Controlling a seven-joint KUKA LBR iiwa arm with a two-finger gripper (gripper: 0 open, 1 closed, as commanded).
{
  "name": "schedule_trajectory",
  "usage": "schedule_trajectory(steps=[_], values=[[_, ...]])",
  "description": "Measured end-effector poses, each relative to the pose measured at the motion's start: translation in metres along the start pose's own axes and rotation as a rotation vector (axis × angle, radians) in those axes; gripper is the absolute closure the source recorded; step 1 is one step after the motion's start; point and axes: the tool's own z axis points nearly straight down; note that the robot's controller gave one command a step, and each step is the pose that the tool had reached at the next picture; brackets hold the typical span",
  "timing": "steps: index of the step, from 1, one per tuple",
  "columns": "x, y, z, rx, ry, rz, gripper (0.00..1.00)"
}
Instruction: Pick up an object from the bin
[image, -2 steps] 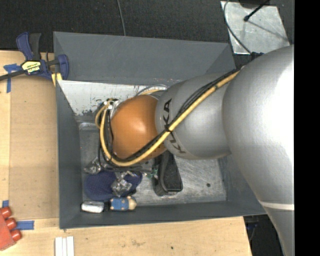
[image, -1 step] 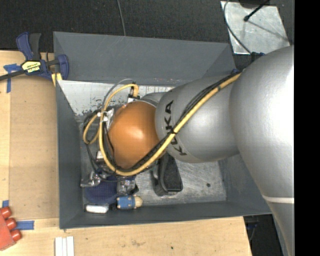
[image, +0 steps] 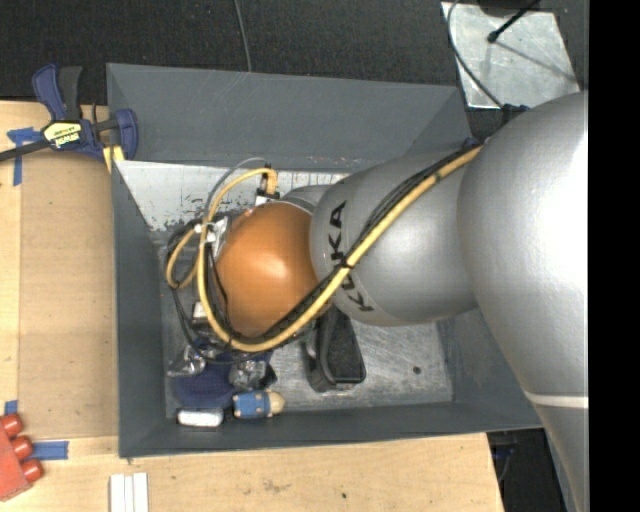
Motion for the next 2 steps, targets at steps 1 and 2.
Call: schedule_trajectory(steps=[1,2], values=[[-0.005,-0.005,-0.010,-0.015,0.019,0.005,1.00],[-0.011,-0.011,-0.107,-0.024,0.030,0.009,1.00]])
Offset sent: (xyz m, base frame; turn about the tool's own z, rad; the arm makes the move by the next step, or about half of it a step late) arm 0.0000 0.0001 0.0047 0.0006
